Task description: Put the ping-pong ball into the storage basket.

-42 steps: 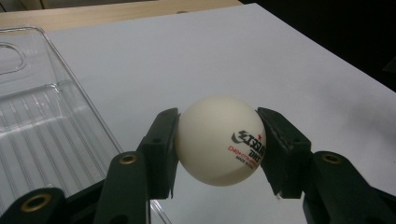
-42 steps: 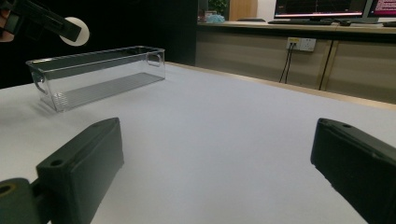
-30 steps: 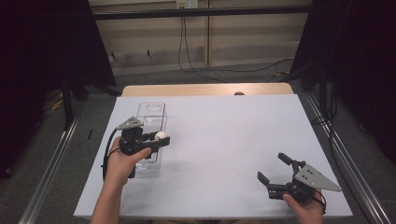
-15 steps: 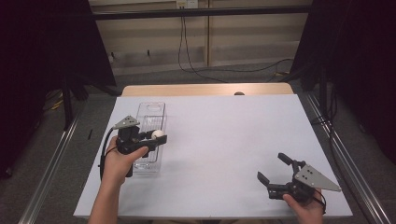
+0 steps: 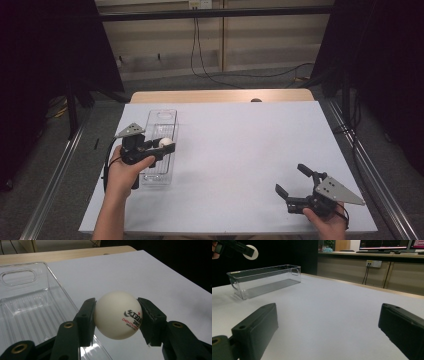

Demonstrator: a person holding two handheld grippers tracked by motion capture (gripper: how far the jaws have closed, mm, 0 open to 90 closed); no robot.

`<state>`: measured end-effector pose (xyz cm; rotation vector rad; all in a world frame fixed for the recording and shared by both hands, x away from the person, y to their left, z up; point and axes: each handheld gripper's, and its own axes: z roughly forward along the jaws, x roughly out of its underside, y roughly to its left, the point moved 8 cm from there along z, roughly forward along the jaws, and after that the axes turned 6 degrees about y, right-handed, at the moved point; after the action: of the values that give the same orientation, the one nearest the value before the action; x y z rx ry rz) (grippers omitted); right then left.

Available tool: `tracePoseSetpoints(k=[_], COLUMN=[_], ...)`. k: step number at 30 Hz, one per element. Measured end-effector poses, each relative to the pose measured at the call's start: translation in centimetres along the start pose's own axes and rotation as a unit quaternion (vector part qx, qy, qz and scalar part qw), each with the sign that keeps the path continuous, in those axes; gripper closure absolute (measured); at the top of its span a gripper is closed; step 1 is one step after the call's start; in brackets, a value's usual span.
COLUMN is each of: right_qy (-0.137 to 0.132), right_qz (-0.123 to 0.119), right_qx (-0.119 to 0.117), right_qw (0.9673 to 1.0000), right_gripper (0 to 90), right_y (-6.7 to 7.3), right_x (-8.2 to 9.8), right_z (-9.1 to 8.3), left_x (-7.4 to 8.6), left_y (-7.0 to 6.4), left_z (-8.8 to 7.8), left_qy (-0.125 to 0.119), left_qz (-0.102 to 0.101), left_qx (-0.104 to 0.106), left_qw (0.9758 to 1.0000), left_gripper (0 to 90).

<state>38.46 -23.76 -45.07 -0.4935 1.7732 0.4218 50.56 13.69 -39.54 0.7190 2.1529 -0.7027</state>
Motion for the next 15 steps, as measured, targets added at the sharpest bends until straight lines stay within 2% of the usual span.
tracePoseSetpoints(k=[15], right_qy=[0.001], right_qz=[0.0], right_qx=[0.0], right_qw=[1.0], right_gripper=[2.1], right_y=[0.02], right_x=[0.01], right_z=[-0.04], left_x=[-0.06], left_y=[0.52], left_z=[-0.52], left_qy=[-0.005], left_qz=[-0.003], left_qx=[-0.008], left_qw=[0.9999], left_gripper=[51.1])
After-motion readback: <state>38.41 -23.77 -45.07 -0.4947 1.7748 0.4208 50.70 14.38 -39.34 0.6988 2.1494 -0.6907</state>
